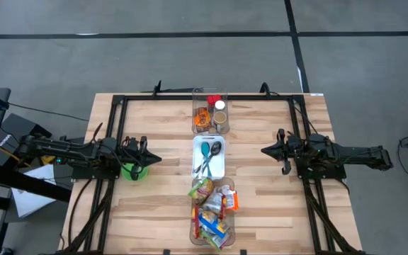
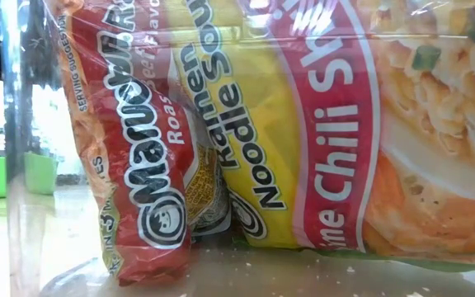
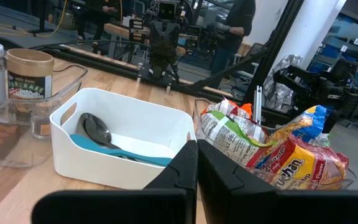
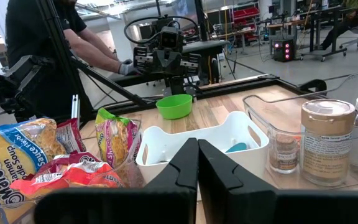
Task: Pick & Place Food Item
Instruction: Return to Home Position
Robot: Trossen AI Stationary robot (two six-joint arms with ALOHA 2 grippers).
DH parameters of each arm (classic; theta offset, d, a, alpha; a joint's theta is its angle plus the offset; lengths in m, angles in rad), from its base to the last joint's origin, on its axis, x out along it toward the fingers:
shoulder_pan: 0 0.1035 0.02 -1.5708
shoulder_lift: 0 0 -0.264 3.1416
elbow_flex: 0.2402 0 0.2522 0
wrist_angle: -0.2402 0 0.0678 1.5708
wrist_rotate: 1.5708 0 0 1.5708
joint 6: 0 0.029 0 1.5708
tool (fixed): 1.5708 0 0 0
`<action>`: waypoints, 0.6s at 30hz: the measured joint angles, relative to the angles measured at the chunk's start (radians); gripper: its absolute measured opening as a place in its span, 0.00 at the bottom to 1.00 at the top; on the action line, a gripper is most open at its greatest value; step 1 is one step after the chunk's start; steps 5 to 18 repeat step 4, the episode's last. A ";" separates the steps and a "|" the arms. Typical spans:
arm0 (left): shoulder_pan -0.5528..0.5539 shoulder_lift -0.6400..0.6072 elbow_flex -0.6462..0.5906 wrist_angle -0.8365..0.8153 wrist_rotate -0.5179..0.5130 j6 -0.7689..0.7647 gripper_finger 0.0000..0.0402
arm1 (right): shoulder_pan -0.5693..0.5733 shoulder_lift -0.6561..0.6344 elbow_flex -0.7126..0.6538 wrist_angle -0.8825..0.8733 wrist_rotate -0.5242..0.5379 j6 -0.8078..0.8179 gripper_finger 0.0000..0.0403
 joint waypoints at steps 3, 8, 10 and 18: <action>0.000 0.000 0.000 0.000 0.000 0.000 0.00 | 0.000 0.000 0.000 0.000 0.000 0.000 0.00; 0.000 0.000 0.000 0.000 0.000 0.000 0.00 | 0.000 0.000 0.000 0.000 0.000 0.000 0.00; 0.000 0.000 0.000 0.000 0.000 0.000 0.00 | 0.000 0.000 0.000 0.000 0.000 0.000 0.00; 0.000 0.000 0.000 0.000 0.000 0.000 0.00 | 0.000 0.000 0.000 0.000 0.000 0.000 0.00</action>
